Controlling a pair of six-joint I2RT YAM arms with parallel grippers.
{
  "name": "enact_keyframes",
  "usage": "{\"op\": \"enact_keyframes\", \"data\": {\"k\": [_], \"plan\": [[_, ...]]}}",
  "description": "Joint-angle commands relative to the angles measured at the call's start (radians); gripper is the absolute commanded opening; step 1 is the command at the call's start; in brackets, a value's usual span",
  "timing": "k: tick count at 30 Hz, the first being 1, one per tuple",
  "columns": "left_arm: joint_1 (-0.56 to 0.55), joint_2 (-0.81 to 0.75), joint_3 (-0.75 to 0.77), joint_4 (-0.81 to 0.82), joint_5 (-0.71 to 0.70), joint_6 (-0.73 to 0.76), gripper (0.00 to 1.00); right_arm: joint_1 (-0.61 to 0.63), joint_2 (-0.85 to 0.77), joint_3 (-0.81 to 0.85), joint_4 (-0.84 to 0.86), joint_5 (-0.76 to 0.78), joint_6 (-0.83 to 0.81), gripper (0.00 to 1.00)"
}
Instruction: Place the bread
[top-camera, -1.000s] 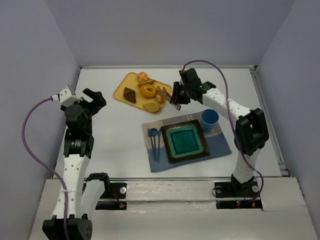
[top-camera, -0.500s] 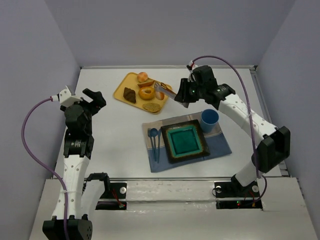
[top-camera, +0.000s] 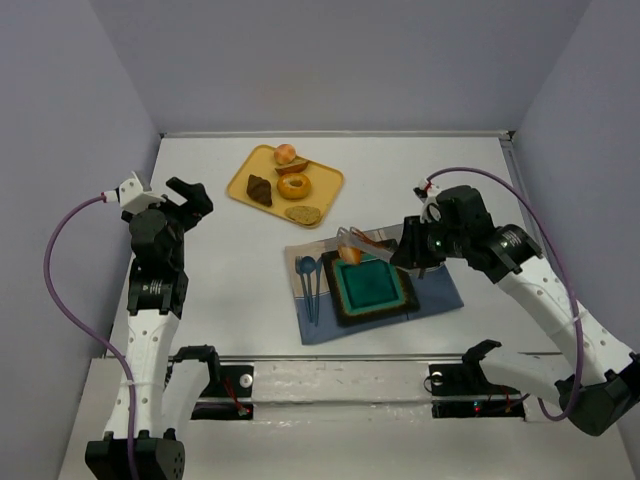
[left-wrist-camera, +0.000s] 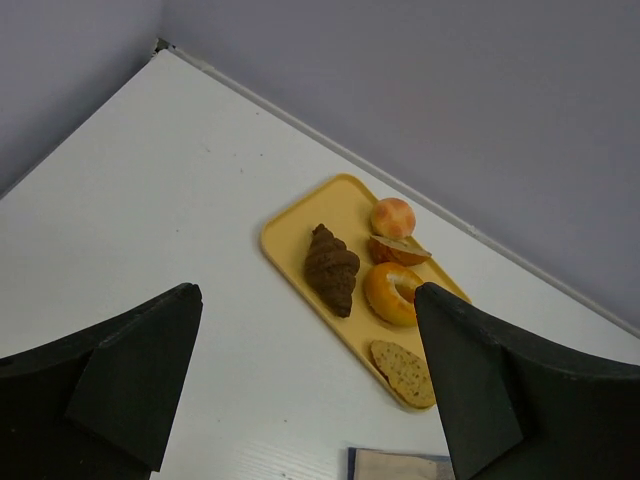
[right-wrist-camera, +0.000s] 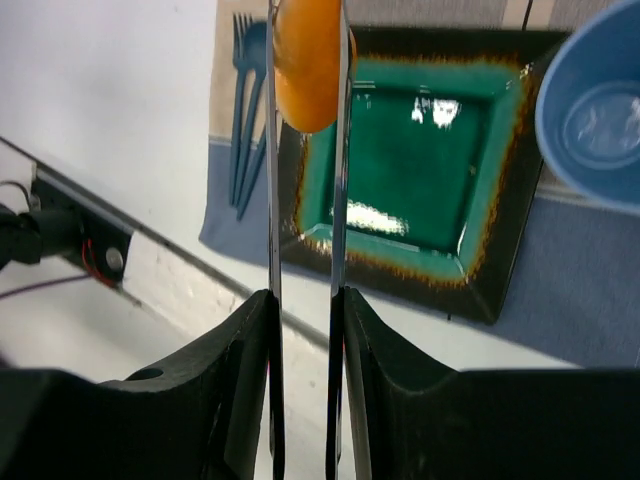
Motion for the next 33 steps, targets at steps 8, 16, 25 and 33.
{"op": "enact_keyframes", "data": {"k": [8,16,25,33], "plan": [[0.002,-0.017,-0.013,0.058,0.03,-0.005,0.99,0.011,-0.067,-0.082,-0.204,-0.089,-0.022,0.18],[0.002,-0.013,-0.011,0.059,0.033,-0.005,0.99,0.011,-0.041,-0.049,-0.213,-0.062,-0.043,0.31],[0.002,-0.011,-0.011,0.058,0.024,-0.005,0.99,0.011,-0.01,-0.02,-0.206,-0.06,-0.056,0.39],[0.002,-0.013,-0.011,0.055,0.016,-0.002,0.99,0.011,0.019,0.015,-0.213,-0.048,-0.065,0.42]]}}
